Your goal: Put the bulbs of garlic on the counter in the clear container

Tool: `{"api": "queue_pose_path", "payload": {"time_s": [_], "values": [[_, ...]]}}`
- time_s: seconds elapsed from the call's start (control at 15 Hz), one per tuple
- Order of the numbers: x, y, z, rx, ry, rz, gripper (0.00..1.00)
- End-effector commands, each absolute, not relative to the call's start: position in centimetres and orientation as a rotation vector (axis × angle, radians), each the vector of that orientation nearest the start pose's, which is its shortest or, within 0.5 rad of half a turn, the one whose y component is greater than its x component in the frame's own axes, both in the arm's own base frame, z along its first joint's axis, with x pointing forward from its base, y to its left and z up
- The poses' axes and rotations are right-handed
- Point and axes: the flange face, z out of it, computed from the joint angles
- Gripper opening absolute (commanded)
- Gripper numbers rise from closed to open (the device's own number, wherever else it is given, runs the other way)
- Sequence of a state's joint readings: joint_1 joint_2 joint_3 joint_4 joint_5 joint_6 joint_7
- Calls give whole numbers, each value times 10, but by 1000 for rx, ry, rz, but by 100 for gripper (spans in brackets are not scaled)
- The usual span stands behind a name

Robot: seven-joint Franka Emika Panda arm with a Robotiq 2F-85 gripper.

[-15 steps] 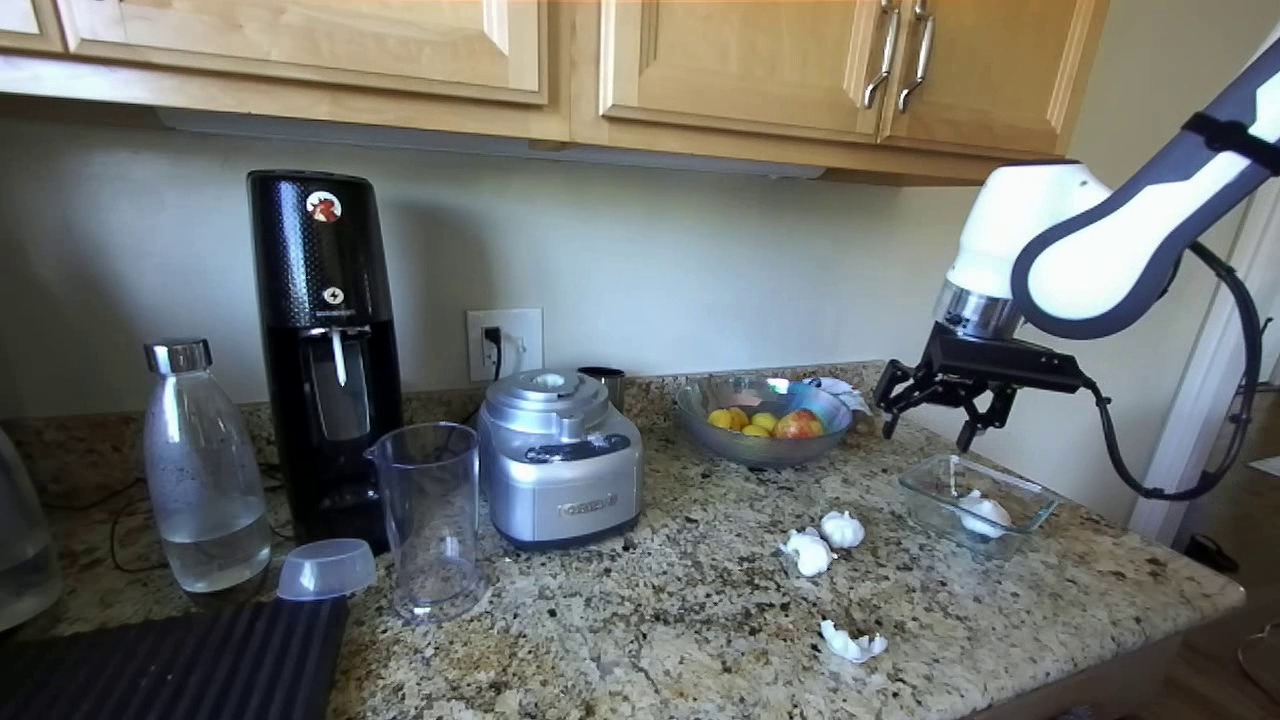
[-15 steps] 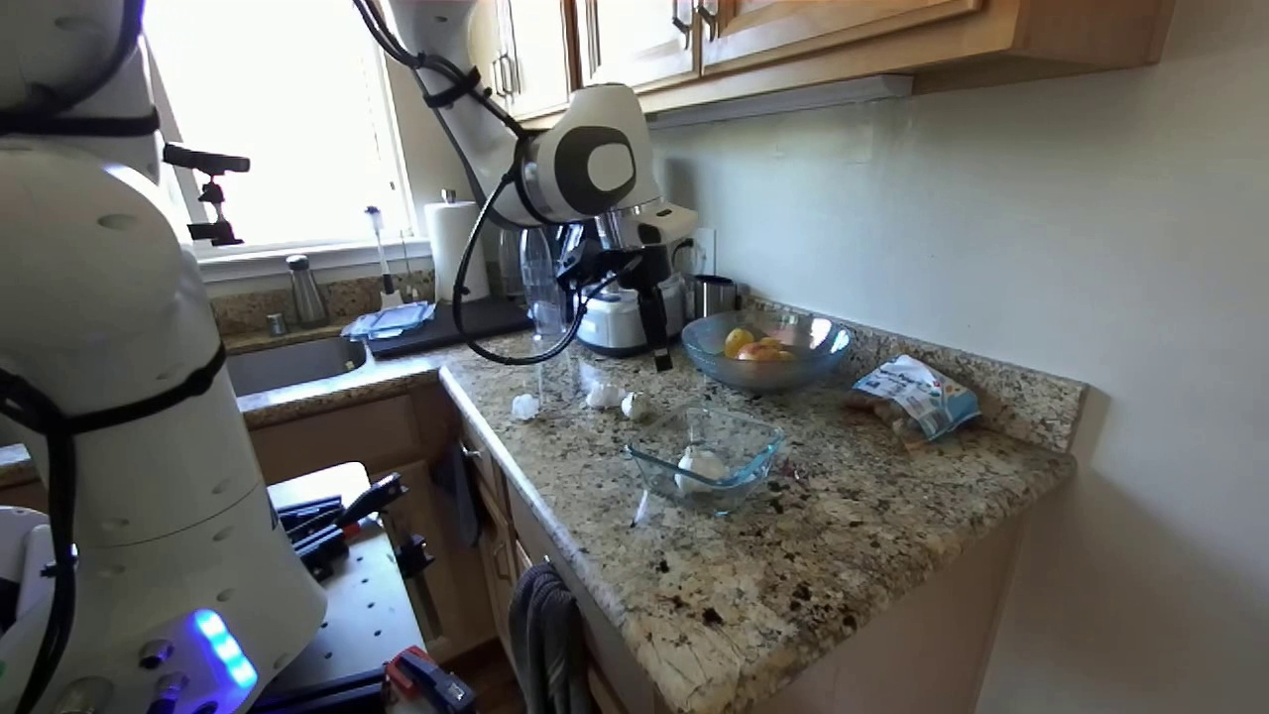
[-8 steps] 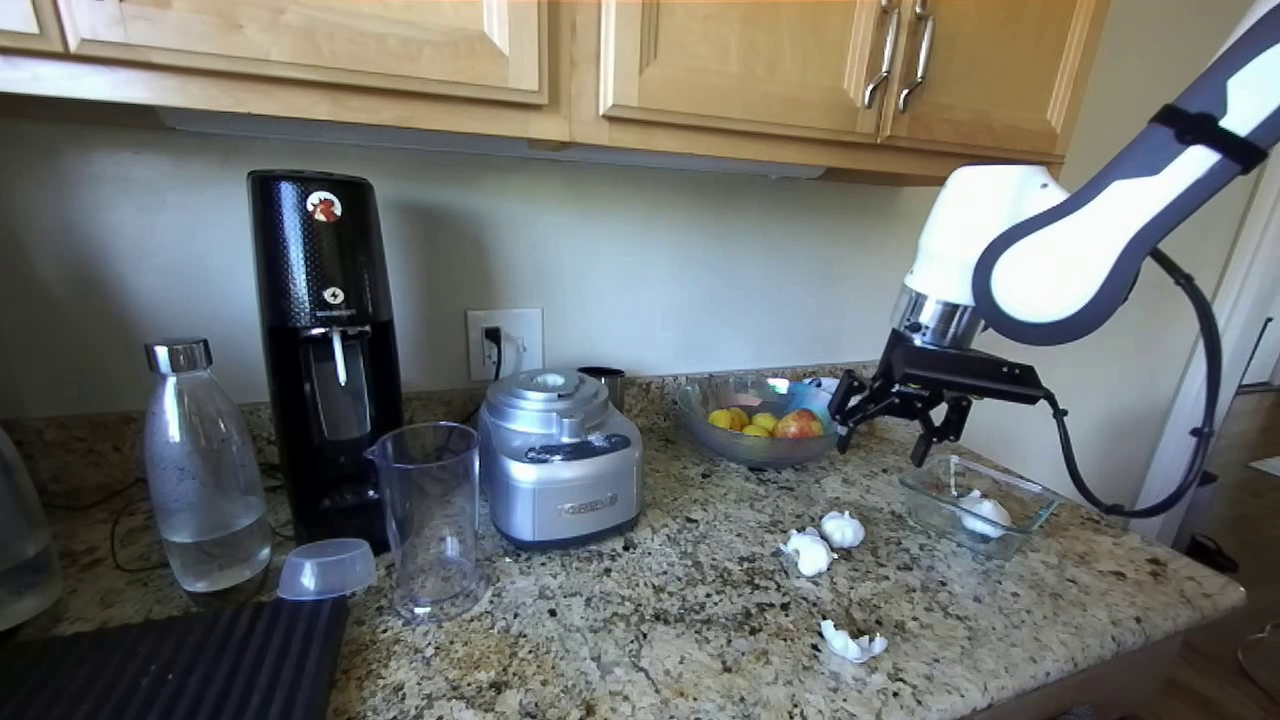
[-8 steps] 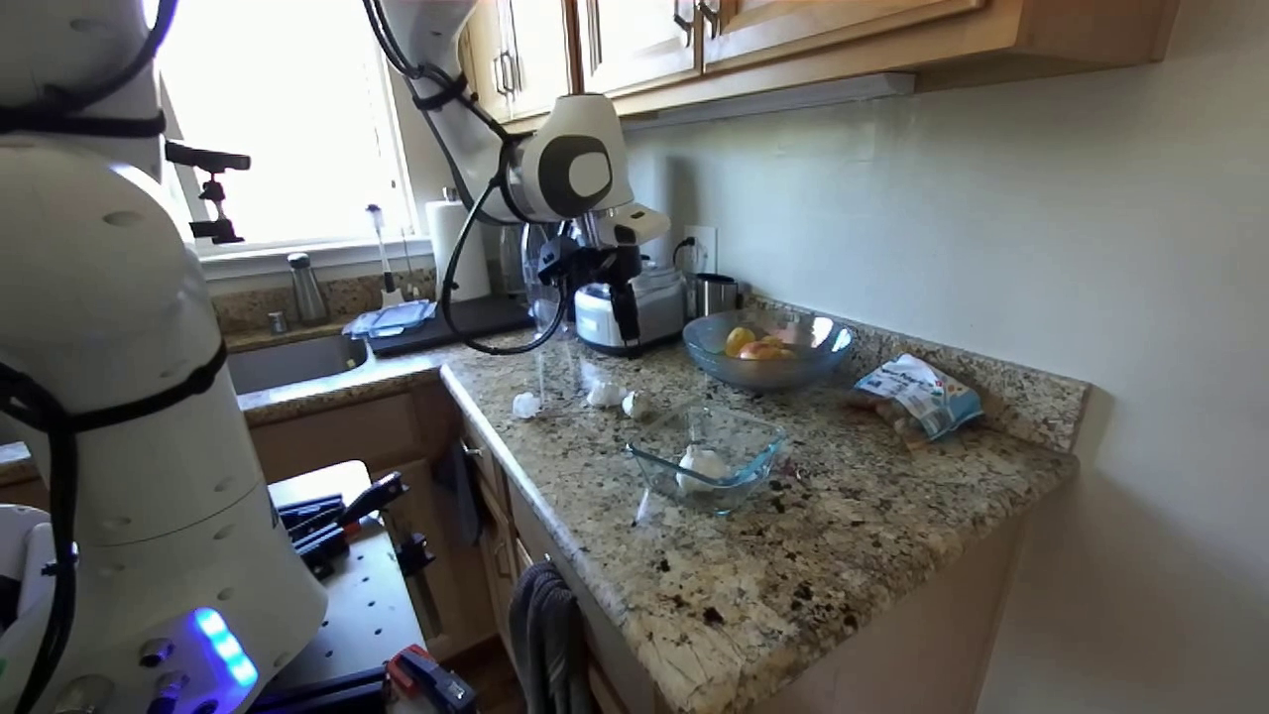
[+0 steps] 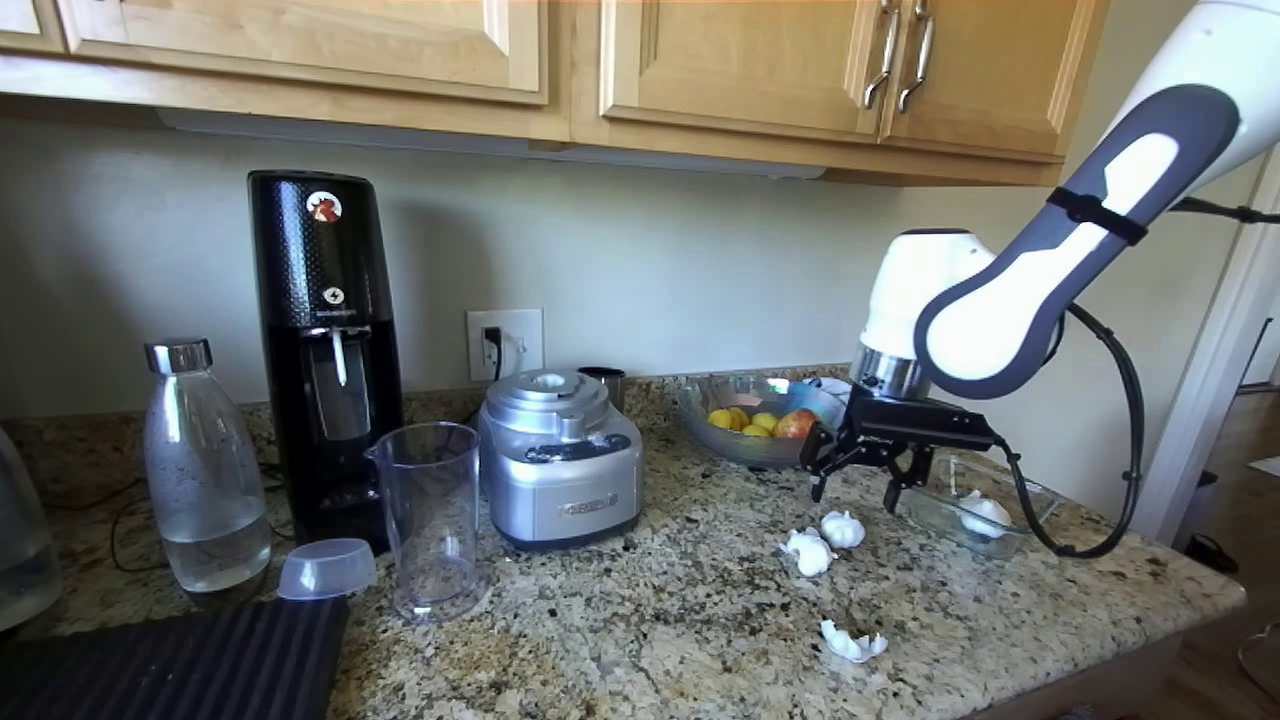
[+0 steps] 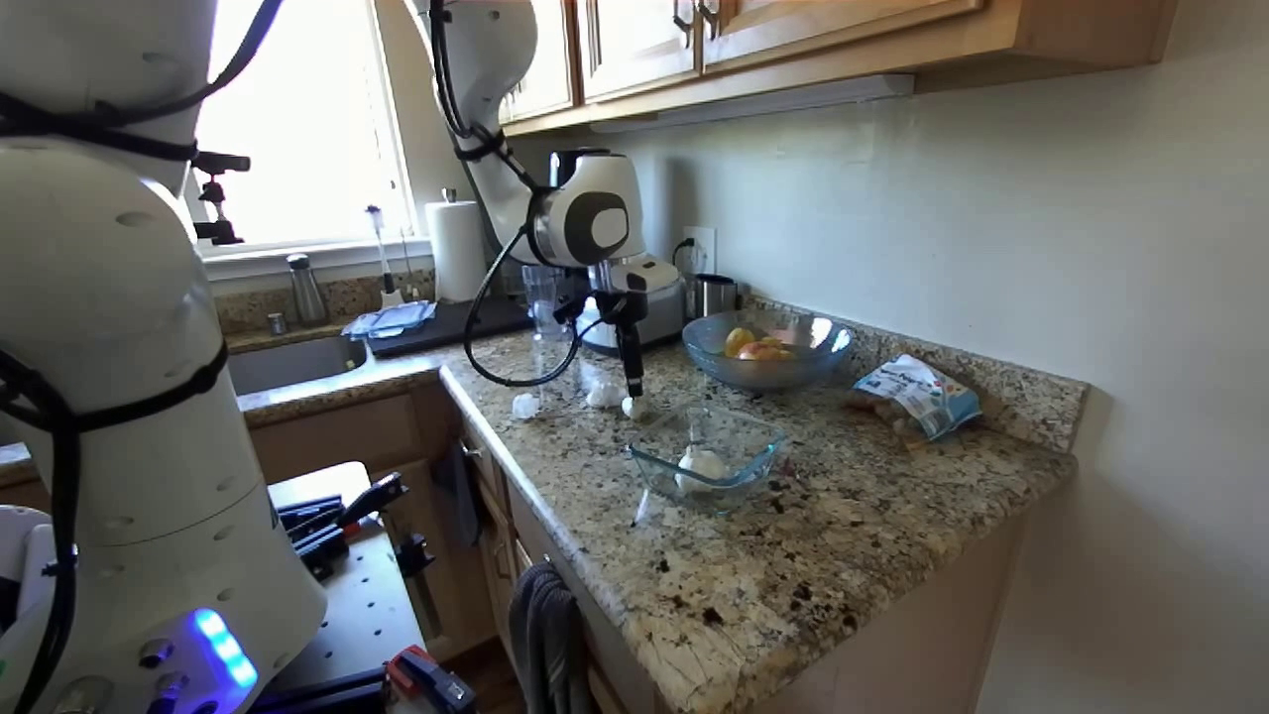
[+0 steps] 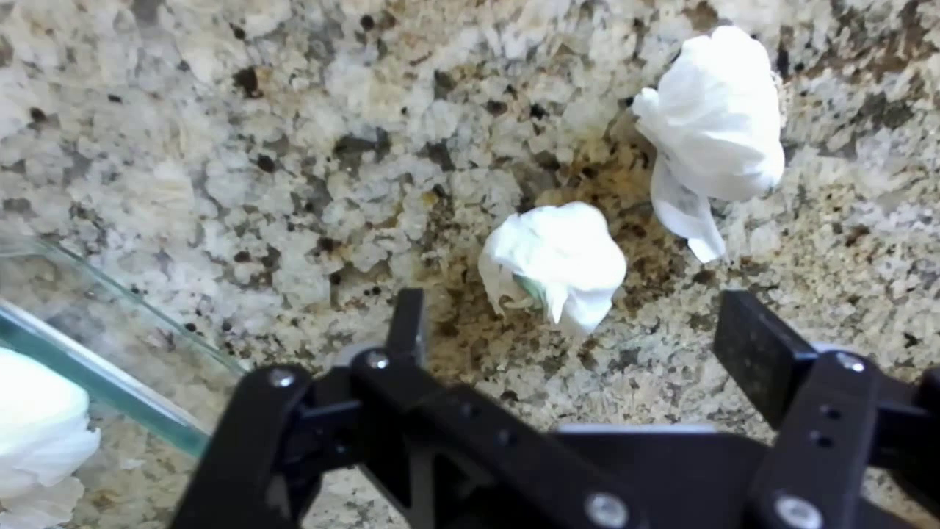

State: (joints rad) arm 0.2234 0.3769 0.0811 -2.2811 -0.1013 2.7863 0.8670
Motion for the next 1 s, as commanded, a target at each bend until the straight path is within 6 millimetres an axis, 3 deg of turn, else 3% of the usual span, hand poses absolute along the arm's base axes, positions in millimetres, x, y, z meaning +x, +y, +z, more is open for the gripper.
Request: {"api": "queue_pose_path", "payload": {"time_s": [0.0,0.27,0.6,0.73,0.93], "values": [[530,173,187,-2997,706,-179,100],[539,172,166,-3029,718,-170,100],[543,168,156,-3038,748,-146,100],[543,169,156,-3035,744,-147,73],[543,169,159,-3029,753,-138,53]]}}
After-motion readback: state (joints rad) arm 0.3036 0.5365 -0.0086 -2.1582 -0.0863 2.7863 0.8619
